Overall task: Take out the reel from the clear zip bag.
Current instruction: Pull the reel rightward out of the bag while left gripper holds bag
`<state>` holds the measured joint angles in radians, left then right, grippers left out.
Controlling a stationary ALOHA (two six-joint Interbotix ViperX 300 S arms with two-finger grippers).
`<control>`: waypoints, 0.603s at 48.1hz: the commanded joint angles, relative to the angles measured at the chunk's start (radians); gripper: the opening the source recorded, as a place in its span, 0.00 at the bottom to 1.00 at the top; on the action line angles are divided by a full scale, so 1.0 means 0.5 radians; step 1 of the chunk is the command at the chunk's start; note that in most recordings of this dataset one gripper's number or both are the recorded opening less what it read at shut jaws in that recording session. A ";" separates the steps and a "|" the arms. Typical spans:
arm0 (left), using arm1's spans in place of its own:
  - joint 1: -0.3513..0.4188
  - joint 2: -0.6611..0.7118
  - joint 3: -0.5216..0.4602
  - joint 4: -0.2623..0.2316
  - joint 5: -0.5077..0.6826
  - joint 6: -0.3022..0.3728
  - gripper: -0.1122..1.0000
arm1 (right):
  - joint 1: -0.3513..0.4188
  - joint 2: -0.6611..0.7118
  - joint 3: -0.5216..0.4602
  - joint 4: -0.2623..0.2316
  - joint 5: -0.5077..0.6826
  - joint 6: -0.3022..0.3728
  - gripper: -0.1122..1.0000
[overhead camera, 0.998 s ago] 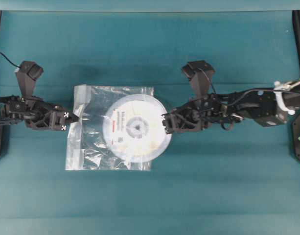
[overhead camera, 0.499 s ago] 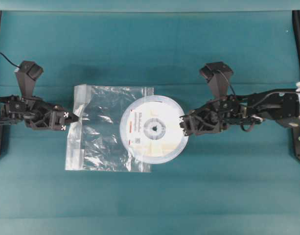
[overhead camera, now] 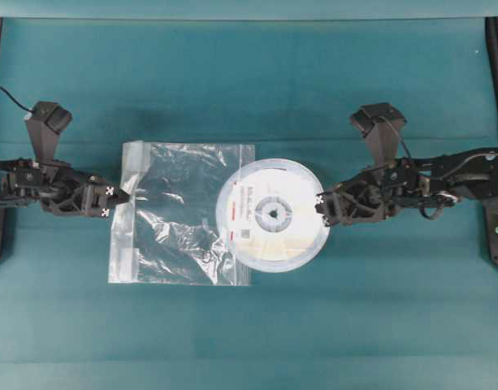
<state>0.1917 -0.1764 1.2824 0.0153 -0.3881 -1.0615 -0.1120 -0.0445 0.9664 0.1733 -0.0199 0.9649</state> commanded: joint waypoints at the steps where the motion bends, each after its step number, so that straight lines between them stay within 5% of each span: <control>1: -0.003 -0.012 -0.031 0.000 -0.006 0.006 0.11 | -0.015 -0.055 0.015 0.003 0.000 0.012 0.14; 29: -0.003 -0.012 -0.043 0.000 0.040 0.003 0.11 | -0.064 -0.236 0.199 0.003 0.129 0.012 0.14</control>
<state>0.1917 -0.1764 1.2732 0.0138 -0.3651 -1.0615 -0.1411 -0.1473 1.0630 0.1749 0.0399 0.9649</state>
